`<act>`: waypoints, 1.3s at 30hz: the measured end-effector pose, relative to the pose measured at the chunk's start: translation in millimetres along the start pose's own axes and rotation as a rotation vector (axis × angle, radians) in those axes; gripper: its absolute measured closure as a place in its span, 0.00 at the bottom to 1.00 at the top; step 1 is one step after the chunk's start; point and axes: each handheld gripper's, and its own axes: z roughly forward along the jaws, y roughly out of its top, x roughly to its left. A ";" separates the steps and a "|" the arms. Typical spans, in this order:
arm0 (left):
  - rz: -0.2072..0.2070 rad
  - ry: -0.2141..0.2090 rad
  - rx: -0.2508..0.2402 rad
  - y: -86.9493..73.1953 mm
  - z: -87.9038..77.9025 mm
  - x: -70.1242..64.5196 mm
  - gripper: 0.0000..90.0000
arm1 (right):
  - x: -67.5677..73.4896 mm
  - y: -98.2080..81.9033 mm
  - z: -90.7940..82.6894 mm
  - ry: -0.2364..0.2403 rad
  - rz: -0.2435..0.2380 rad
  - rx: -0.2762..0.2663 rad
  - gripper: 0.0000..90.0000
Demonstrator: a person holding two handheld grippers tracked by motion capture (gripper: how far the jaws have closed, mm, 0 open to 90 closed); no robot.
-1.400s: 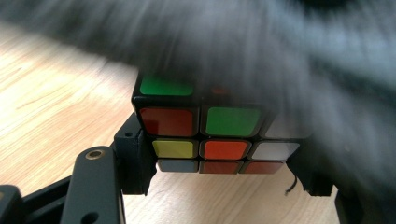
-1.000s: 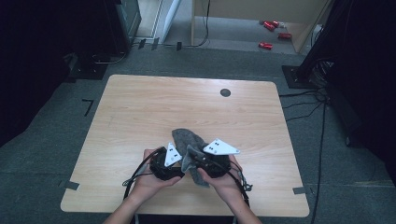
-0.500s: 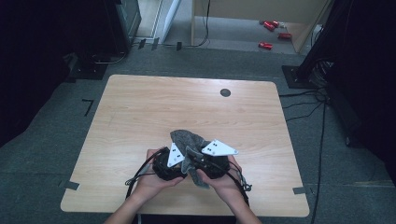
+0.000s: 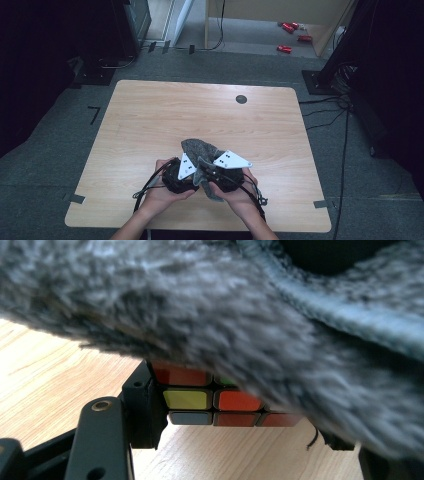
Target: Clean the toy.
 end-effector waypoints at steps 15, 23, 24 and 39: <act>-0.020 -0.004 0.004 -0.1 0.3 5.0 0.39 | -6.4 -1.8 0.9 -0.029 0.012 -0.017 0.79; -0.018 -0.005 -0.014 4.3 -2.6 1.4 0.39 | 0.8 3.6 -0.1 0.033 -0.019 -0.027 0.79; -0.020 -0.003 -0.017 4.4 -3.9 3.7 0.39 | -5.2 3.7 -1.2 0.014 0.006 -0.035 0.79; -0.053 -0.010 -0.029 2.5 -4.9 9.7 0.39 | -11.3 1.7 -4.5 -0.030 0.000 -0.039 0.79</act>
